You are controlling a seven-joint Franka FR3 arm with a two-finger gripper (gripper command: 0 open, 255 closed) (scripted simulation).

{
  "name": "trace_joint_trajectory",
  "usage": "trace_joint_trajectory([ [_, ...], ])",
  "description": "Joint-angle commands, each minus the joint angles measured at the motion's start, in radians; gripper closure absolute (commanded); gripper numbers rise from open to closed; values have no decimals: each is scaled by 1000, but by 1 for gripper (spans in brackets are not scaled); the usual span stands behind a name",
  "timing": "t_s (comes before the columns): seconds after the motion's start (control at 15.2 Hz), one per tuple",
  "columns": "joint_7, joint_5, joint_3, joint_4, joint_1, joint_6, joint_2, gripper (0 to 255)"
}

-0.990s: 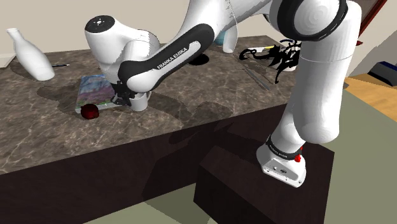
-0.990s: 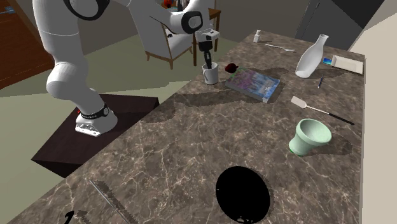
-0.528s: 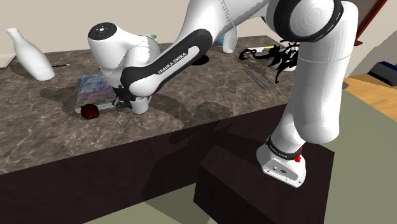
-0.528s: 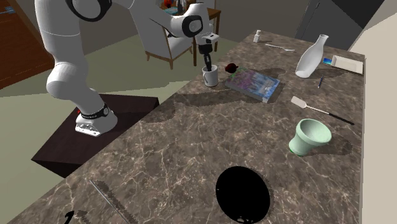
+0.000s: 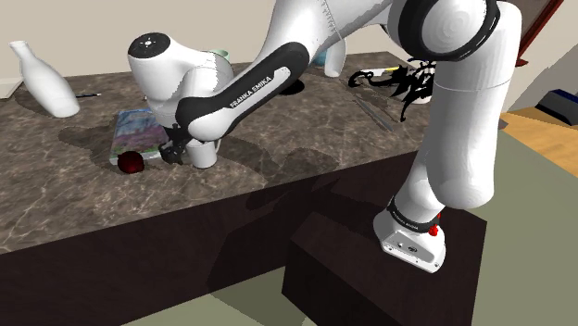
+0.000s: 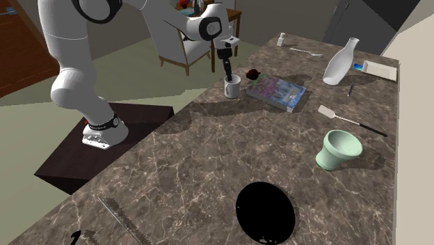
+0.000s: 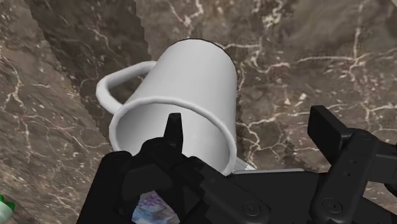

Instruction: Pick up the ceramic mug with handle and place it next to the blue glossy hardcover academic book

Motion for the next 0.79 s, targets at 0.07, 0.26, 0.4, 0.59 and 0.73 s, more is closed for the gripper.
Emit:
trace_joint_trajectory([
  [0.07,-12,19,11,10,2,-48,-39,0],
  [0.26,-22,36,20,24,6,-94,-71,0],
  [0.4,-22,36,20,24,6,-93,-71,0],
  [0.59,-22,36,20,24,6,-94,-71,0],
  [0.73,-22,36,20,24,6,-94,-71,0],
])
